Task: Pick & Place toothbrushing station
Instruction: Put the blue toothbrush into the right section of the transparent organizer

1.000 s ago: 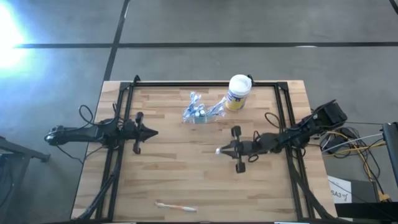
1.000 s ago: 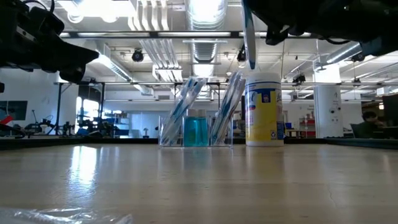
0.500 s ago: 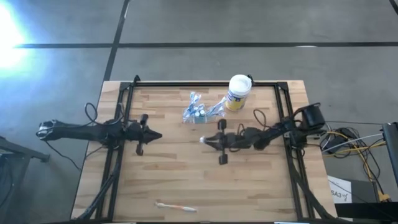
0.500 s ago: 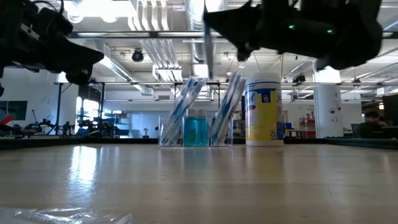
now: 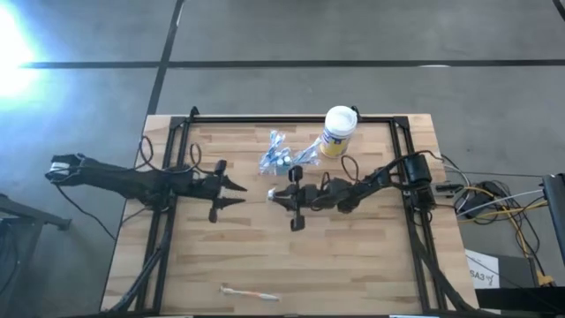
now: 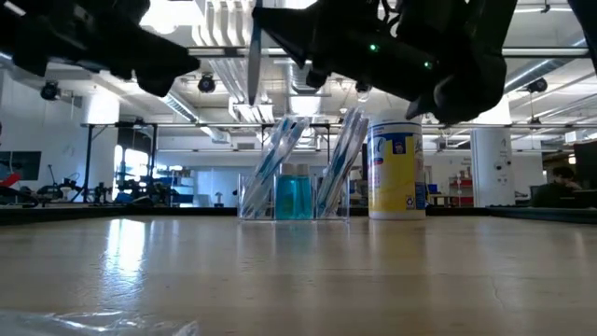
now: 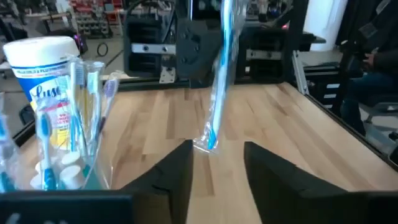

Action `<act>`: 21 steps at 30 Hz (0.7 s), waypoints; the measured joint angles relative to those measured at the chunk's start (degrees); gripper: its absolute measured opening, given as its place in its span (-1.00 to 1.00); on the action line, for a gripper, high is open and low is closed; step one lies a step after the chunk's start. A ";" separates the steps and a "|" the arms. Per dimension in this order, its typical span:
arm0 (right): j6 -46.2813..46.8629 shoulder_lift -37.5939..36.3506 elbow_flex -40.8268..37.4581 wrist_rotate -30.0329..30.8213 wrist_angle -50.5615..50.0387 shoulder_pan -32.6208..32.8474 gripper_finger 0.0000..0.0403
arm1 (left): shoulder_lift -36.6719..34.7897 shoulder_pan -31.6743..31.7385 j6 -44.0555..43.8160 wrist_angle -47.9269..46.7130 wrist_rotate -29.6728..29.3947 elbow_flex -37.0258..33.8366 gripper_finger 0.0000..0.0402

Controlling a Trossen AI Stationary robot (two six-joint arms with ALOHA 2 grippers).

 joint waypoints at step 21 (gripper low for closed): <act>0.20 -0.80 0.12 0.49 0.48 0.52 -0.94 | 24.77 -0.02 0.07 3.89 3.15 15.31 0.01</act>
